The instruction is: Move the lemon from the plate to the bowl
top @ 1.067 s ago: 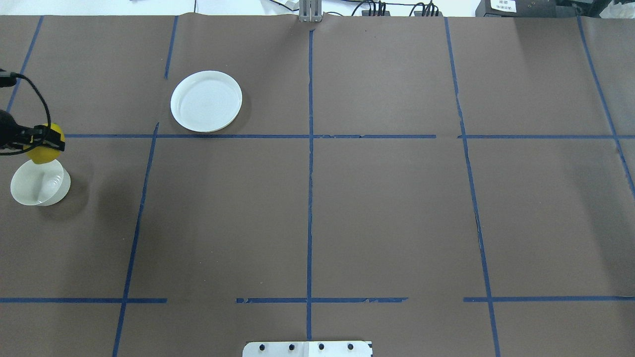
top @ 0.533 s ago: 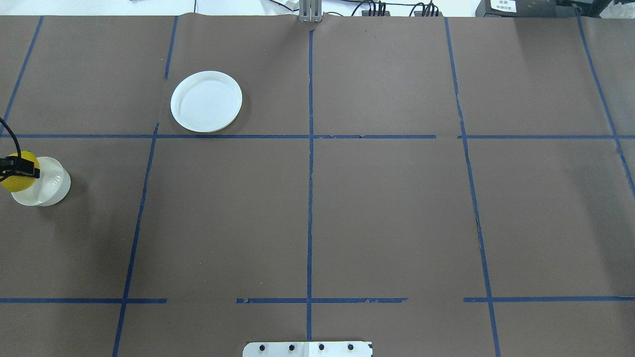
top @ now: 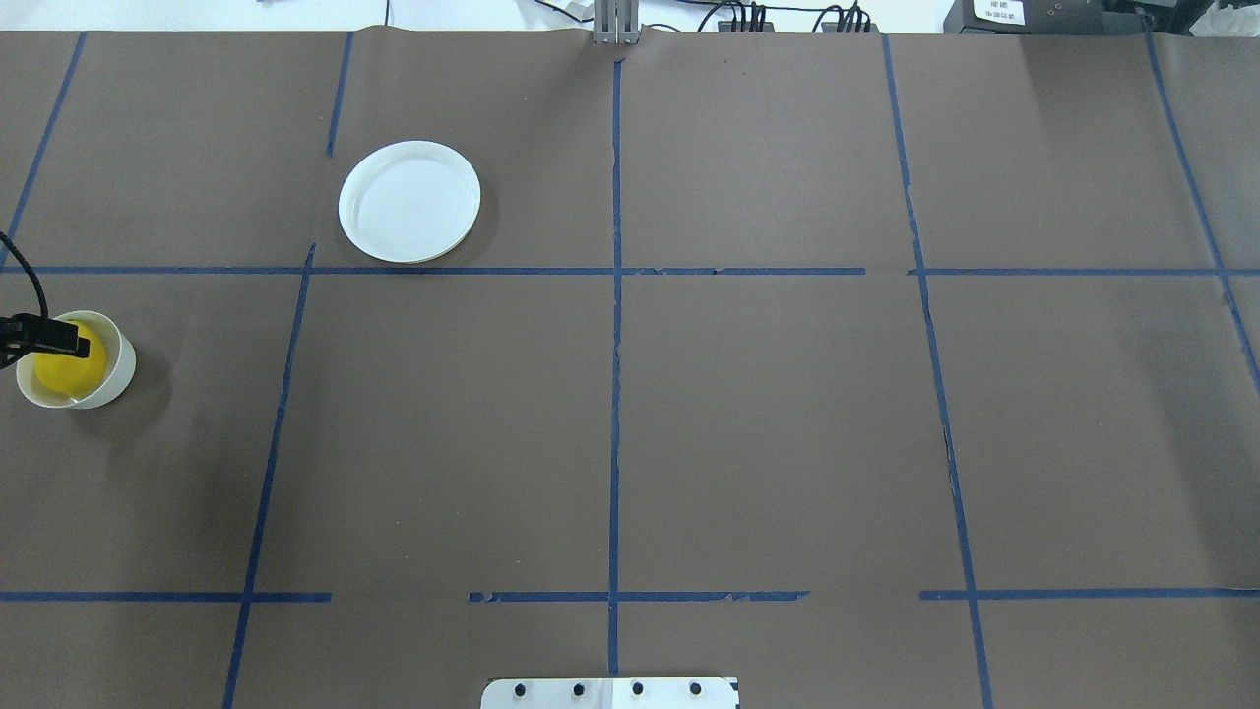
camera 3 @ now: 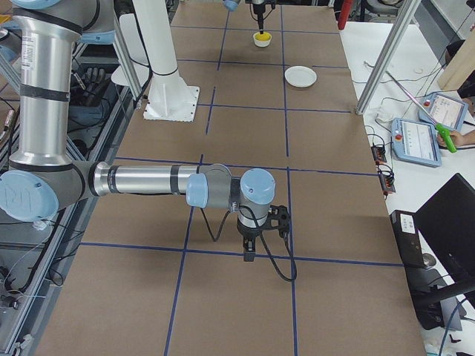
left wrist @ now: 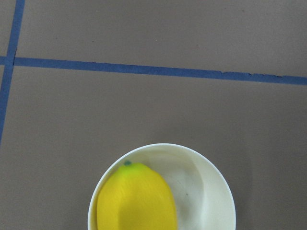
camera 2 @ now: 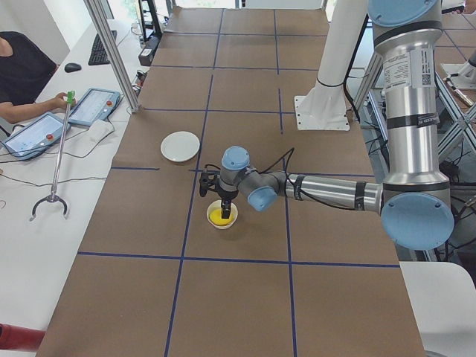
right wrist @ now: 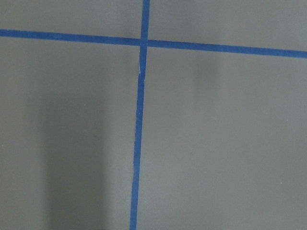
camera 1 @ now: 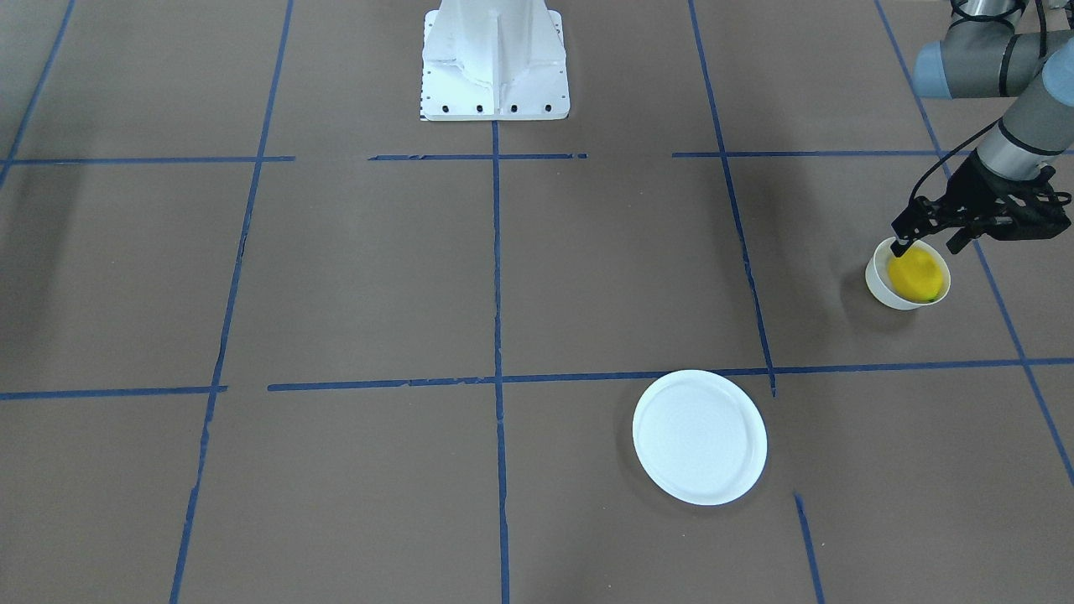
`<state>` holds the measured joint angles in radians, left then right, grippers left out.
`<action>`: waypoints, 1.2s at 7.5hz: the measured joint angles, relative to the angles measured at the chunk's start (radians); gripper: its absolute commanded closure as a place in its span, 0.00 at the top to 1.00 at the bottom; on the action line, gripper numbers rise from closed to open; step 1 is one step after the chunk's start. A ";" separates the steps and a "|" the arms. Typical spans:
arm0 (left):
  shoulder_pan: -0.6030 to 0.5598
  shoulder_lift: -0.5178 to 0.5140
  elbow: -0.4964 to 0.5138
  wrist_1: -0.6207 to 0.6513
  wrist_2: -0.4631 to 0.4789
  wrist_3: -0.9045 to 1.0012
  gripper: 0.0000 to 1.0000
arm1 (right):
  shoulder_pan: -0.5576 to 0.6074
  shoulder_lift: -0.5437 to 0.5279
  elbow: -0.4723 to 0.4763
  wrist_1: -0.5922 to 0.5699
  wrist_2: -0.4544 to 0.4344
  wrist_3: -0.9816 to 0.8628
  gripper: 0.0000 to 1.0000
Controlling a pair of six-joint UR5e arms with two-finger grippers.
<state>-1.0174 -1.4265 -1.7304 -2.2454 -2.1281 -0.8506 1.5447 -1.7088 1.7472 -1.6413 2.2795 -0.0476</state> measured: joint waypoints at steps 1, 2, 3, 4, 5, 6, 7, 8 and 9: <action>-0.006 -0.004 -0.006 0.021 -0.036 0.065 1.00 | 0.000 0.000 0.000 0.000 0.000 0.000 1.00; -0.033 -0.015 -0.008 0.073 -0.071 0.174 1.00 | 0.000 0.000 0.000 0.000 0.000 0.000 1.00; -0.091 -0.043 -0.011 0.161 -0.092 0.308 1.00 | 0.000 0.000 0.000 0.000 0.000 0.000 1.00; -0.160 -0.072 -0.013 0.252 -0.116 0.435 1.00 | 0.000 0.000 0.000 0.000 0.000 0.000 1.00; -0.233 -0.085 -0.013 0.325 -0.151 0.556 1.00 | 0.000 0.000 0.000 0.000 0.000 0.000 1.00; -0.306 -0.087 -0.011 0.373 -0.179 0.655 1.00 | 0.000 0.000 0.000 0.000 0.000 0.000 1.00; -0.376 -0.084 -0.005 0.411 -0.192 0.732 1.00 | 0.000 0.000 0.000 0.000 0.000 0.000 1.00; -0.453 -0.081 0.007 0.466 -0.198 0.795 1.00 | 0.000 0.000 0.000 0.000 0.000 0.000 1.00; -0.518 -0.082 0.020 0.539 -0.200 0.832 1.00 | 0.000 0.000 0.000 0.000 0.000 0.000 1.00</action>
<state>-1.5349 -1.5085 -1.7101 -1.7062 -2.3282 -0.0189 1.5447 -1.7089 1.7472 -1.6414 2.2795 -0.0476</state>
